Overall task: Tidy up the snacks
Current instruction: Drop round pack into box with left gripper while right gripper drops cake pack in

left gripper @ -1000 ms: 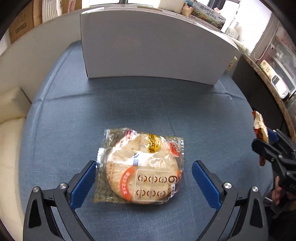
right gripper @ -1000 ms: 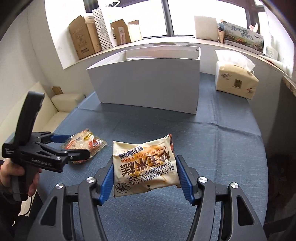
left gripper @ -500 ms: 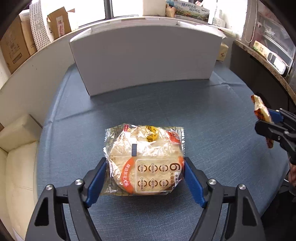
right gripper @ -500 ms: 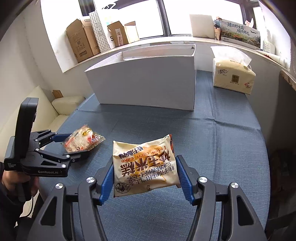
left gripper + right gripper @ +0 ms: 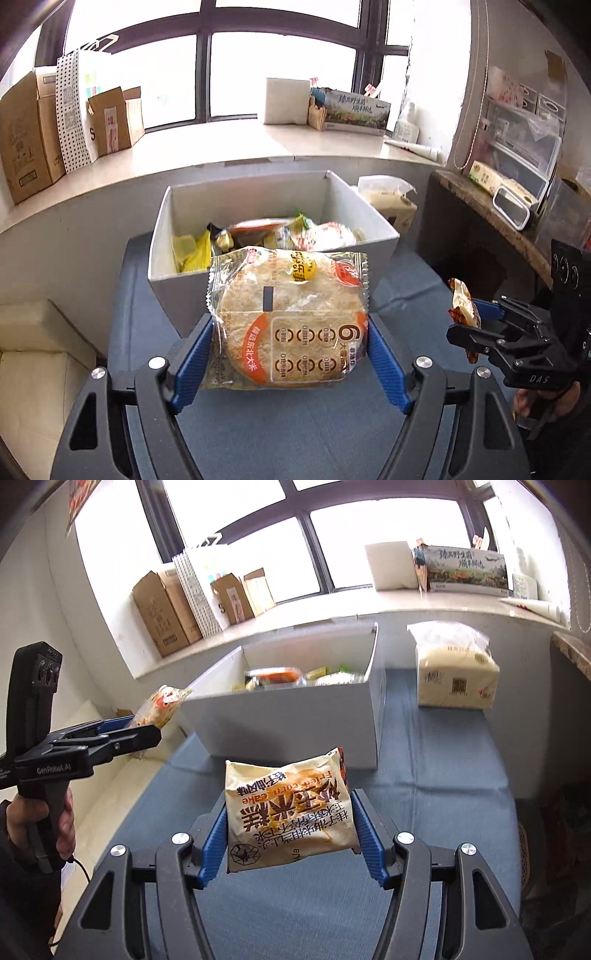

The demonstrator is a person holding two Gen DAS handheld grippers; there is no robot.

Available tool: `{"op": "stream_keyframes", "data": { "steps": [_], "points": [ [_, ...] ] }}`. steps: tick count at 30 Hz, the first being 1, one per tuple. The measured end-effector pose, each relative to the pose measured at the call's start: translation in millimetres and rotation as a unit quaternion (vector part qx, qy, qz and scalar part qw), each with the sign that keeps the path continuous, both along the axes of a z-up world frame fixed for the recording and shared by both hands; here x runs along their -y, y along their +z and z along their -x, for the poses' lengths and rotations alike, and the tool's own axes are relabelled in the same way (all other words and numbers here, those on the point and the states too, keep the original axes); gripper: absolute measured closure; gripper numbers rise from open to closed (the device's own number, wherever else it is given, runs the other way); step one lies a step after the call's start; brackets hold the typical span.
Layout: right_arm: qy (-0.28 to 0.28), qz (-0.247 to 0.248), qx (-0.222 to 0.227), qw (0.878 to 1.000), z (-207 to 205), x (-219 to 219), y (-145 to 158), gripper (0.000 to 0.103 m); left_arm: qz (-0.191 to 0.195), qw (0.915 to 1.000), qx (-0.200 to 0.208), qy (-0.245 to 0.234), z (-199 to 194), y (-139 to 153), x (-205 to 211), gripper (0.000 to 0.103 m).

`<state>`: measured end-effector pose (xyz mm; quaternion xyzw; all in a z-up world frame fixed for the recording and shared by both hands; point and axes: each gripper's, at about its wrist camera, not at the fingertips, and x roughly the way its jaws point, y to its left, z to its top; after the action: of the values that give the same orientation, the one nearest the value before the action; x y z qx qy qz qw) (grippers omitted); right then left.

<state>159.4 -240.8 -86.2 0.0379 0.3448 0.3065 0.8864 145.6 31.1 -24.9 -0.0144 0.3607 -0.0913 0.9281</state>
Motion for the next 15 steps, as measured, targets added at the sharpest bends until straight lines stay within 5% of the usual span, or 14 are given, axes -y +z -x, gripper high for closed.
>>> {"op": "stream_keyframes", "data": {
  "steps": [8,15],
  "points": [
    [0.000,-0.028,0.044,0.999,-36,-4,53,0.037,0.004,0.9990,0.044,-0.004,-53,53,-5,0.021],
    [-0.004,-0.003,0.055,0.998,-100,-37,88,0.037,0.010,0.9994,0.031,0.009,-120,56,-13,0.020]
  ]
}}
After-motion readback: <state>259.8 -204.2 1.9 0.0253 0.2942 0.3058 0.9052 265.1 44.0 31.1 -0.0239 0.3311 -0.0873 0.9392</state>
